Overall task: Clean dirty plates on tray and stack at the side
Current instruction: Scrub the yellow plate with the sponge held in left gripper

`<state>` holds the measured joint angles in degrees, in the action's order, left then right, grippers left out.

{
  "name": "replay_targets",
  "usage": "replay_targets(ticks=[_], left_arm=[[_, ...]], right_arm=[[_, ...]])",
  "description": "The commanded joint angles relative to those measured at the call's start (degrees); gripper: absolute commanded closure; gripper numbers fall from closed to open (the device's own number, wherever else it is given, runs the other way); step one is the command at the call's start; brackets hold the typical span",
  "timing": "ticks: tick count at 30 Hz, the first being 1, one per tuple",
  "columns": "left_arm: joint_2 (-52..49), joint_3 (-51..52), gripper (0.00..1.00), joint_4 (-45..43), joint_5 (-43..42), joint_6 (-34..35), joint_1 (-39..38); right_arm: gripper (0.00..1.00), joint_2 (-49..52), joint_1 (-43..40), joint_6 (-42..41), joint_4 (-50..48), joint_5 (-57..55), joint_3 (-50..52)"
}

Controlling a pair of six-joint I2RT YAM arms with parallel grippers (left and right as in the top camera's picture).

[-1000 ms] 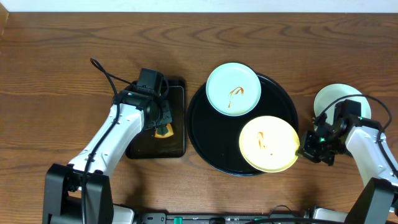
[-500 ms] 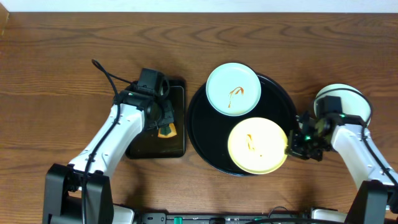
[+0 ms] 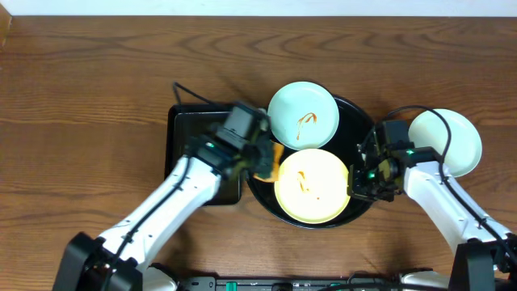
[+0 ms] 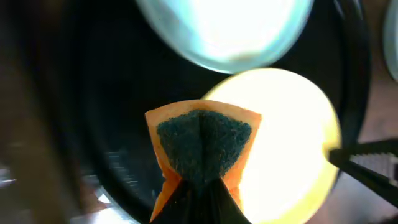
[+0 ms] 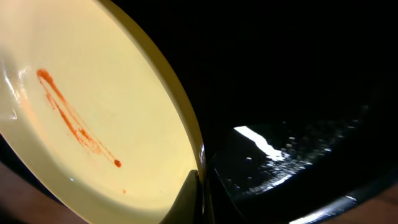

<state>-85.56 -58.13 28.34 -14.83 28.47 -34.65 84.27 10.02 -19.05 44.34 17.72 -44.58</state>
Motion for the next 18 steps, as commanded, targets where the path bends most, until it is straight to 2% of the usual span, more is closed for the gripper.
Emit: replay_targets(ticks=[1, 10, 18], left_arm=[[-2.16, 0.2, 0.92, -2.19, -0.59, 3.72, -4.35], [-10.01, 0.2, 0.93, -9.01, -0.63, 11.08, -14.4], [-14.99, 0.2, 0.92, -10.64, -0.31, 11.02, -17.66]], right_arm=[[0.99, -0.37, 2.14, -2.19, -1.16, -1.03, 0.2], [0.99, -0.37, 3.89, -3.23, -2.78, -1.22, 0.2], [0.99, -0.37, 3.96, -3.23, -2.51, -1.2, 0.2]])
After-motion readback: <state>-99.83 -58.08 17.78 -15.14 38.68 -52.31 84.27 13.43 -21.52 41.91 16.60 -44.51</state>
